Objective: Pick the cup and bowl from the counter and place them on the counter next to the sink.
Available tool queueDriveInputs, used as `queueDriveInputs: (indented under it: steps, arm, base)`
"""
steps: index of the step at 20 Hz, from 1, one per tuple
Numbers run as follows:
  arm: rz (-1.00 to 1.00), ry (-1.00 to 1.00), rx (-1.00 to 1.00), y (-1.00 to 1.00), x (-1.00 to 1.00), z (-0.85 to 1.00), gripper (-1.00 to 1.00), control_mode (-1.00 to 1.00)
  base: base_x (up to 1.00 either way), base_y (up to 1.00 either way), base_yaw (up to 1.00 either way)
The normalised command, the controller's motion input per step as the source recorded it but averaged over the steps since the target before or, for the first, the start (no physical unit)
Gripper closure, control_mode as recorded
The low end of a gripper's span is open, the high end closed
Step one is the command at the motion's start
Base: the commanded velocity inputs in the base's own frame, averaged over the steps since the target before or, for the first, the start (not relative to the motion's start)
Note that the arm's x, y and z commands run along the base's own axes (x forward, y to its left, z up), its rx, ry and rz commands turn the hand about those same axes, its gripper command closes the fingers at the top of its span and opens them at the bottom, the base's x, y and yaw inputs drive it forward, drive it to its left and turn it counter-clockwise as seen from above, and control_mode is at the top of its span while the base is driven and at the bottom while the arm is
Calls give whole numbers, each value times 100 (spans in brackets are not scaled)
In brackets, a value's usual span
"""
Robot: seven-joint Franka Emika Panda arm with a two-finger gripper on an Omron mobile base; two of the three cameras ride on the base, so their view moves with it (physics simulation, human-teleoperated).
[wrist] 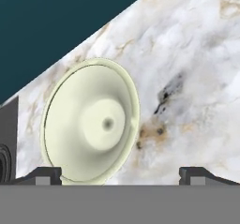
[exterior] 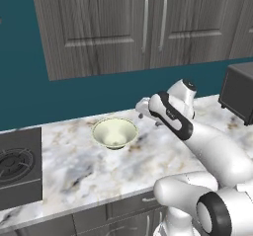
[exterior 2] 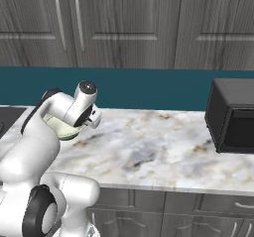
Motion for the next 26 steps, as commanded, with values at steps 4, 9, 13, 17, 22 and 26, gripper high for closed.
queueDriveInputs:
  steps: [4, 9, 13, 17, 22, 26]
  arm:
    - [0, 0, 0, 13, 15, -28, -100, -100]
    - [0, 0, 0, 13, 8, -34, -100, -100]
    - [0, 0, 0, 11, 1, -31, -100, -100]
    - [0, 0, 0, 8, 1, -29, -100, -100]
    - [0, 0, 0, 5, 1, -25, -100, -100]
    - [0, 0, 0, 5, 3, -23, -100, -100]
  base:
    - [0, 0, 0]
    - [0, 0, 0]
    - [0, 0, 0]
    - [0, 0, 0]
    - [0, 0, 0]
    - [0, 0, 0]
